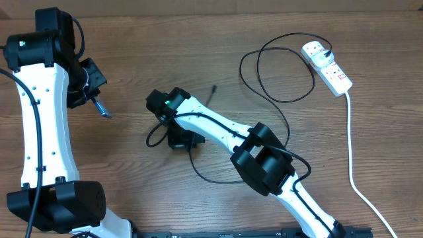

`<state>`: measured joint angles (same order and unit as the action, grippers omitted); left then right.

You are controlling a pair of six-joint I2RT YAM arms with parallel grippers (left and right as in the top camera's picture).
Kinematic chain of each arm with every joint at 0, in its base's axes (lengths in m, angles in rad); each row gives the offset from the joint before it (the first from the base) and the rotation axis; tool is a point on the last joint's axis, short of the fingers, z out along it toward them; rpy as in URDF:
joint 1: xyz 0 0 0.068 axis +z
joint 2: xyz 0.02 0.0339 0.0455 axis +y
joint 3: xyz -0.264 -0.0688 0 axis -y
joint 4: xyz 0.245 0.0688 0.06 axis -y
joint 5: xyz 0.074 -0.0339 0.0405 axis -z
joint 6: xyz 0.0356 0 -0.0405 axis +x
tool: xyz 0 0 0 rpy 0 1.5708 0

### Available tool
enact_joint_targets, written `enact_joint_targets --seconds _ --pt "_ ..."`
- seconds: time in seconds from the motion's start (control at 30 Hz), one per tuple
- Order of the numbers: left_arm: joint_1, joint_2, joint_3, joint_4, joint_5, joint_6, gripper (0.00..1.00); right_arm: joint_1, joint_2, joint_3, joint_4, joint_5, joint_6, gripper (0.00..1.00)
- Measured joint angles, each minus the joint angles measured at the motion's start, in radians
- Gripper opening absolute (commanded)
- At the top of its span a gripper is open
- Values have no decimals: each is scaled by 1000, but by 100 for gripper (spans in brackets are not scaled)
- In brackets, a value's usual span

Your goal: Plug charger to phone and switch on socket

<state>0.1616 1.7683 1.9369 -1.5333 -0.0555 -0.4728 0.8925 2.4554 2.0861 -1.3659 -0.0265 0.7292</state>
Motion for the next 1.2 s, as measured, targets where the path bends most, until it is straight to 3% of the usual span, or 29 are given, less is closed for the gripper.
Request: enact_joint_targets --seconds 0.13,0.37,0.83,0.93,1.03,1.2 --pt "0 0 0 0 0 0 4 0 8 -6 -125 0 0 4" --pt "0 0 0 0 0 0 4 6 -4 -73 -181 -2 -1 4" --pt "0 0 0 11 0 5 4 12 -185 -458 -162 14 -8 5" --pt "0 0 0 12 2 5 4 8 -244 -472 -164 31 -3 32" --pt "0 0 0 14 7 5 4 -16 -333 -472 -164 42 -7 41" --pt "0 0 0 14 19 8 4 -157 -468 -470 -163 60 -35 84"
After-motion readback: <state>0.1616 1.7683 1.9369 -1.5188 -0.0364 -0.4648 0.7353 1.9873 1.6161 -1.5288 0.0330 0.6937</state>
